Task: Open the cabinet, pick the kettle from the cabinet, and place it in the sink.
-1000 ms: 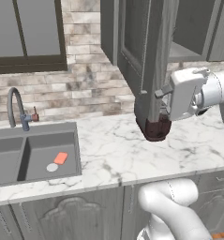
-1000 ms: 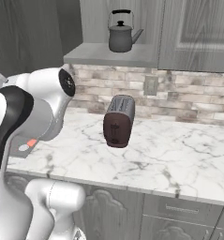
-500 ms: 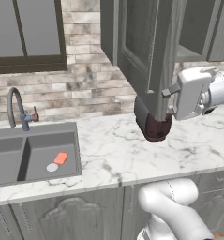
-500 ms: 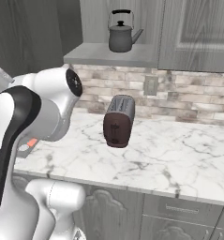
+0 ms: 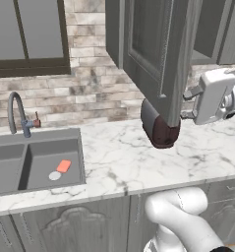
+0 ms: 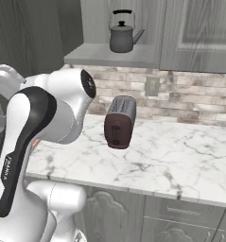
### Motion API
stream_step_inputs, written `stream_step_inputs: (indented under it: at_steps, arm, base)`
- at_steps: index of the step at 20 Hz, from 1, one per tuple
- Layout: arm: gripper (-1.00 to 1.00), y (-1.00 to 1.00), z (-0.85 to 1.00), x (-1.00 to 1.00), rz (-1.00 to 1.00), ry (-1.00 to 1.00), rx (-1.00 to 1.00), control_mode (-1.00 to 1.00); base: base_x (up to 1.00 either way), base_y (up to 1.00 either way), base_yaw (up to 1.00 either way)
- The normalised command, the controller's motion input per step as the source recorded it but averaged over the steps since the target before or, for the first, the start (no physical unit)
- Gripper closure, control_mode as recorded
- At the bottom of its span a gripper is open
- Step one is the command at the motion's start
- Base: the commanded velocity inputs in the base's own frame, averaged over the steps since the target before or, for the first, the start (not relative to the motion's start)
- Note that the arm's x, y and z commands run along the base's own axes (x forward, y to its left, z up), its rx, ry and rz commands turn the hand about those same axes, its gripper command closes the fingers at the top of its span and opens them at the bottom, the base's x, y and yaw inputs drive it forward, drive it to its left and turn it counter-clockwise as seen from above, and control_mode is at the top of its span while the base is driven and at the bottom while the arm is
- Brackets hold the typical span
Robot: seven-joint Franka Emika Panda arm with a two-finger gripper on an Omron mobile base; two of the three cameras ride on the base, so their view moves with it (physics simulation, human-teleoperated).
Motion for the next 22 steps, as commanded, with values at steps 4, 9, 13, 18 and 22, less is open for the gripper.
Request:
stream_step_inputs:
  at_steps: [4, 9, 13, 18, 22]
  arm:
    - [-1.0, -0.22, 0.07, -0.17, 0.0, 0.0, 0.05, -1.0]
    - [-1.0, -0.21, 0.08, -0.09, -0.03, 0.0, 0.07, -1.0]
    - [-1.0, -0.18, 0.07, 0.15, -0.25, -0.04, -0.04, -1.0]
    - [-1.0, -0.15, 0.01, 0.22, -0.33, -0.18, -0.26, -1.0]
    - [-1.0, -0.12, 0.0, 0.32, -0.31, -0.2, -0.35, -1.0]
  base:
    - [0.0, 0.0, 0.0]
    - [0.0, 0.0, 0.0]
    - [0.0, 0.0, 0.0]
    - [0.0, 0.0, 0.0]
    - [0.0, 0.0, 0.0]
